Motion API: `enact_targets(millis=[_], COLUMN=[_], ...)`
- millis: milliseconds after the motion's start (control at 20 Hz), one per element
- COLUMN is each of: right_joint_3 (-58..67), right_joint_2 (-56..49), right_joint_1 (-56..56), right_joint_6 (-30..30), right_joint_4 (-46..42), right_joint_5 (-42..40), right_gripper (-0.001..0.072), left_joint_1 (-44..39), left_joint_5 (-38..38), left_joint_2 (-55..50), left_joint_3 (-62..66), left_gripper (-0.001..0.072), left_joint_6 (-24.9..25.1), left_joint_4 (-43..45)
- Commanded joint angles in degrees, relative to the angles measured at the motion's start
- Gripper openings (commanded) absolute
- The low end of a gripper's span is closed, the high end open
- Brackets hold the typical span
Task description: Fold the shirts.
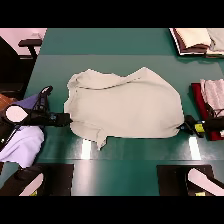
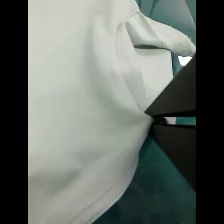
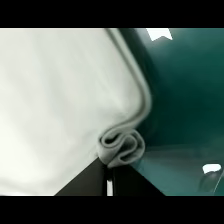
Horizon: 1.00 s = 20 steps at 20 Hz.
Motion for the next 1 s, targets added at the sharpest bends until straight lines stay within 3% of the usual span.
enact_targets(millis=[0, 200, 400, 700, 950], right_joint_3=[6.14, 20.26, 38.58, 62.42, 78.29], right_joint_2=[2.60, 11.72, 18.86, 23.12, 21.16], right_joint_1=[5.49, 8.11, 8.31, 8.31, 8.26], right_joint_6=[0.07, 0.07, 0.07, 0.04, 1.81], right_joint_4=[1.14, 1.22, 1.16, -0.92, -6.82], right_joint_5=[0.31, 1.64, 2.16, 6.54, 15.98], right_gripper=[0.0019, 0.0019, 0.0019, 0.0019, 0.0018], left_joint_1=[0.00, 0.00, 0.00, 0.00, 0.02], left_joint_5=[-0.48, -5.97, -11.61, -13.22, -12.00], left_joint_2=[0.09, 0.09, 0.09, 0.09, 0.09], left_joint_3=[1.75, 16.59, 43.87, 82.88, 94.99], left_gripper=[0.0027, 0.0026, 0.0026, 0.0026, 0.0026], left_joint_6=[0.02, 0.02, 0.04, -1.86, -5.64], left_joint_4=[0.20, 0.83, 2.86, 3.41, 3.45])
